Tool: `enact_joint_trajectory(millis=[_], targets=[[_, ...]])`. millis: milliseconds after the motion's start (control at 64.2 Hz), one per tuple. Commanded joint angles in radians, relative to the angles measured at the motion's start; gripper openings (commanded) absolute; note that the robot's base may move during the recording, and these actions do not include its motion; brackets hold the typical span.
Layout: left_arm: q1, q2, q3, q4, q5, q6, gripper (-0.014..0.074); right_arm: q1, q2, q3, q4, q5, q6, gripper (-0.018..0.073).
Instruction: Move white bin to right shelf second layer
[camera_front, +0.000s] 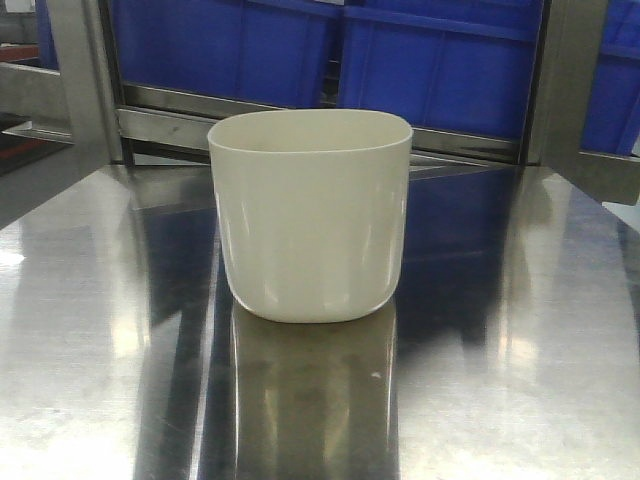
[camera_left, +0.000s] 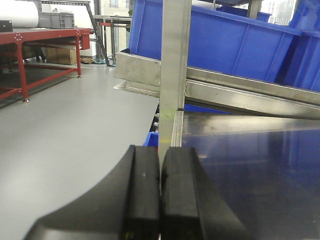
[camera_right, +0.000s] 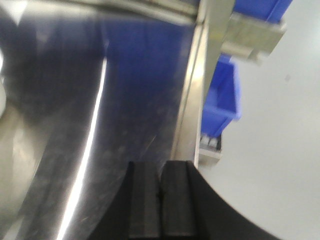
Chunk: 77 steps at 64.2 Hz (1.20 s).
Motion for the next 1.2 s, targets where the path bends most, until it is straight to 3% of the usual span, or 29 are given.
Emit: enact_joint_trajectory(millis=[0, 109, 296, 343, 483, 623, 810, 997, 1183], targets=[[0.001, -0.016, 0.027, -0.005, -0.083, -0.005, 0.0085, 0.048, 0.102, -0.068, -0.043, -0.084, 0.031, 0.0049], [0.001, -0.016, 0.027, -0.005, -0.083, -0.005, 0.0085, 0.156, 0.227, -0.146, -0.123, -0.007, 0.172, 0.0049], [0.001, -0.016, 0.027, -0.005, -0.083, -0.005, 0.0085, 0.299, 0.450, -0.343, -0.245, 0.166, 0.563, 0.0076], [0.001, -0.016, 0.027, -0.005, -0.083, -0.005, 0.0085, 0.328, 0.496, -0.407, -0.292, 0.250, 0.658, 0.0122], [0.001, -0.016, 0.027, -0.005, -0.083, -0.005, 0.0085, 0.423, 0.633, -0.619, -0.395, 0.480, 0.882, 0.0385], [0.001, -0.016, 0.027, -0.005, -0.083, -0.005, 0.0085, 0.531, 0.738, -0.867, -0.443, 0.639, 0.911, 0.0414], [0.001, -0.016, 0.027, -0.005, -0.083, -0.005, 0.0085, 0.599, 0.863, -1.104, -0.442, 0.769, 0.910, 0.0414], [0.001, -0.016, 0.027, -0.005, -0.083, -0.005, 0.0085, 0.628, 0.964, -1.244, -0.413, 0.839, 0.910, 0.0414], [0.001, -0.016, 0.027, -0.005, -0.083, -0.005, 0.0085, 0.631, 1.009, -1.250, -0.359, 0.830, 0.910, 0.0414]])
